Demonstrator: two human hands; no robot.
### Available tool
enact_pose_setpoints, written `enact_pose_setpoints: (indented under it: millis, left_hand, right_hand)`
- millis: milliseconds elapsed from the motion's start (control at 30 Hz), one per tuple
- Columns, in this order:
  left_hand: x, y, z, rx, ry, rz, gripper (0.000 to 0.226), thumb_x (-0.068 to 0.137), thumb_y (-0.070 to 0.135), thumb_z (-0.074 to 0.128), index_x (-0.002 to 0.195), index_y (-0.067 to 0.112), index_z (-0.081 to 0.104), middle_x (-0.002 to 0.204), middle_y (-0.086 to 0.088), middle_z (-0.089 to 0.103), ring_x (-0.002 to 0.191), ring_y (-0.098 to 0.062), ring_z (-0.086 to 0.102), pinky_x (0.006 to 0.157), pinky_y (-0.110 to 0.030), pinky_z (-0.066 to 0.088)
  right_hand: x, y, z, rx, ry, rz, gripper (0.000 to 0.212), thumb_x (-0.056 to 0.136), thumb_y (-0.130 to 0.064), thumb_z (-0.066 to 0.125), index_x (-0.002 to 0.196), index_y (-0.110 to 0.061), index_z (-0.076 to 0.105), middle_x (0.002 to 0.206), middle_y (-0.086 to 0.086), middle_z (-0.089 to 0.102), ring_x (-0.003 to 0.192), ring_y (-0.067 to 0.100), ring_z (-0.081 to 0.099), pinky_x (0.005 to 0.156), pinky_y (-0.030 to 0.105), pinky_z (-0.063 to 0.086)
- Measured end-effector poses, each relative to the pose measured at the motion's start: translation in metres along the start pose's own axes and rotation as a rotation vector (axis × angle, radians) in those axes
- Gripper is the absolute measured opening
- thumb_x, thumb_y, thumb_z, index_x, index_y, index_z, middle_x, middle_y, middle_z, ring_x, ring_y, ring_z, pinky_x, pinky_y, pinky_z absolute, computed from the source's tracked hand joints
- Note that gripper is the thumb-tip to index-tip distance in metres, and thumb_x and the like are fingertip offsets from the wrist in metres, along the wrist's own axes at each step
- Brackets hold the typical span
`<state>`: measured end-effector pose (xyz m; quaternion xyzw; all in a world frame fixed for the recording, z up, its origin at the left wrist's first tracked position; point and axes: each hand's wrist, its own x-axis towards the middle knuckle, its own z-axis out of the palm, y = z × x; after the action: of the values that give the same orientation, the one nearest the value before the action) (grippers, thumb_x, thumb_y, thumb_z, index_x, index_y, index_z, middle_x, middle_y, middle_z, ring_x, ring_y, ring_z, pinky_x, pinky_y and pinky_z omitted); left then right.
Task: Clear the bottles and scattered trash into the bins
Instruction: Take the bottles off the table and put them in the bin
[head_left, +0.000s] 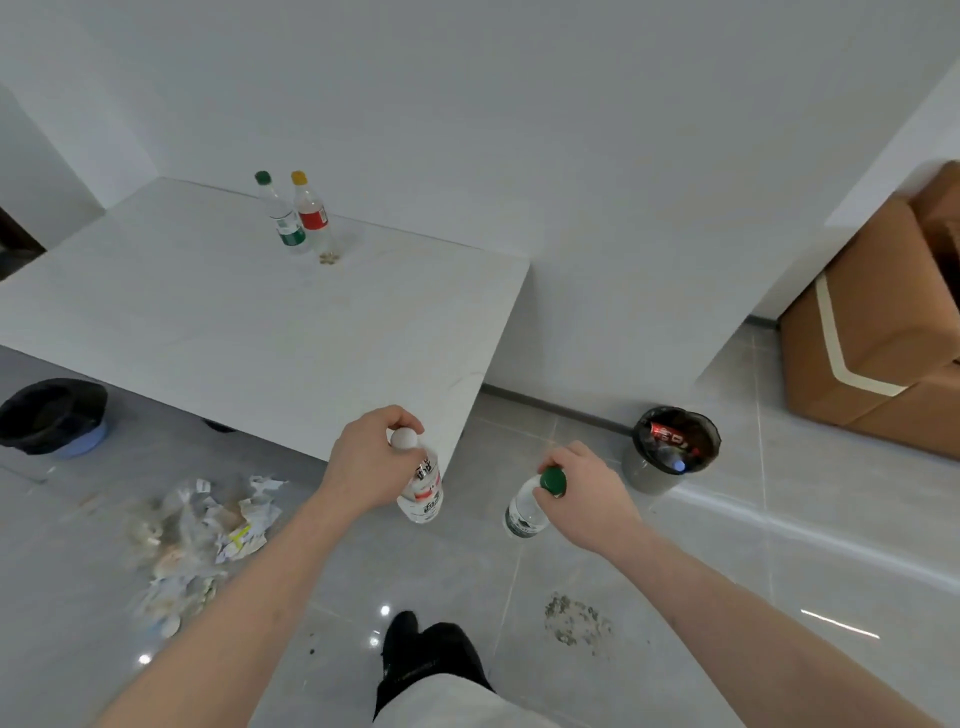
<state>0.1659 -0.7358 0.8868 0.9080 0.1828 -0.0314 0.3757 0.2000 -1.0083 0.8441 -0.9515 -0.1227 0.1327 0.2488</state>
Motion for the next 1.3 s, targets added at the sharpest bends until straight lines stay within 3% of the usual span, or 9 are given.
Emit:
enact_pose_setpoints:
  millis: [300, 433, 600, 800, 1033, 1300]
  left_hand:
    - [-0.004, 0.069, 0.081, -0.093, -0.112, -0.006, 0.025, 0.072, 0.031, 0.069, 0.094, 0.042, 0.068, 0.103, 0.02, 0.064, 0.09, -0.008, 0.064, 0.081, -0.031, 0.053]
    - [0.02, 0.1, 0.118, -0.011, -0.16, 0.04, 0.023, 0.078, 0.029, 0.071, 0.099, 0.038, 0.068, 0.106, 0.018, 0.062, 0.1, -0.006, 0.059, 0.09, -0.03, 0.049]
    - [0.052, 0.143, 0.165, 0.096, -0.219, 0.045, 0.012, 0.08, 0.029, 0.071, 0.087, 0.037, 0.066, 0.101, 0.012, 0.055, 0.093, -0.009, 0.059, 0.074, -0.023, 0.04]
    - [0.072, 0.196, 0.222, 0.128, -0.222, 0.003, 0.009, 0.08, 0.03, 0.072, 0.087, 0.033, 0.067, 0.102, 0.013, 0.054, 0.092, -0.008, 0.059, 0.077, -0.024, 0.042]
    - [0.072, 0.266, 0.304, 0.08, -0.195, -0.14, 0.01, 0.076, 0.034, 0.07, 0.085, 0.034, 0.066, 0.102, 0.014, 0.058, 0.092, -0.007, 0.059, 0.073, -0.024, 0.042]
    - [0.051, 0.333, 0.369, -0.009, -0.067, -0.279, 0.011, 0.075, 0.031, 0.071, 0.084, 0.035, 0.065, 0.098, 0.013, 0.061, 0.083, -0.006, 0.061, 0.061, -0.02, 0.041]
  right_hand:
    - [-0.011, 0.11, -0.048, -0.043, -0.062, 0.093, 0.014, 0.09, -0.029, 0.063, 0.103, -0.031, 0.057, 0.11, -0.009, 0.049, 0.088, 0.015, 0.059, 0.078, 0.029, 0.051]
    - [0.004, 0.15, -0.072, -0.071, -0.061, 0.156, 0.018, 0.09, -0.03, 0.065, 0.107, -0.029, 0.058, 0.108, -0.01, 0.047, 0.085, 0.014, 0.057, 0.076, 0.027, 0.048]
    - [0.025, 0.204, -0.104, -0.081, -0.029, 0.217, 0.021, 0.089, -0.029, 0.065, 0.109, -0.028, 0.059, 0.107, -0.007, 0.047, 0.084, 0.016, 0.056, 0.069, 0.025, 0.042]
    - [0.045, 0.279, -0.134, -0.063, -0.044, 0.267, 0.024, 0.087, -0.027, 0.067, 0.11, -0.025, 0.062, 0.112, -0.005, 0.048, 0.083, 0.017, 0.056, 0.073, 0.025, 0.045]
    - [0.072, 0.374, -0.195, -0.142, -0.115, 0.173, 0.023, 0.087, -0.028, 0.061, 0.11, -0.031, 0.061, 0.113, -0.009, 0.048, 0.083, 0.018, 0.056, 0.069, 0.027, 0.044]
    - [0.112, 0.462, -0.258, -0.221, -0.229, 0.074, 0.021, 0.085, -0.025, 0.057, 0.106, -0.029, 0.061, 0.108, -0.007, 0.049, 0.085, 0.02, 0.06, 0.078, 0.036, 0.055]
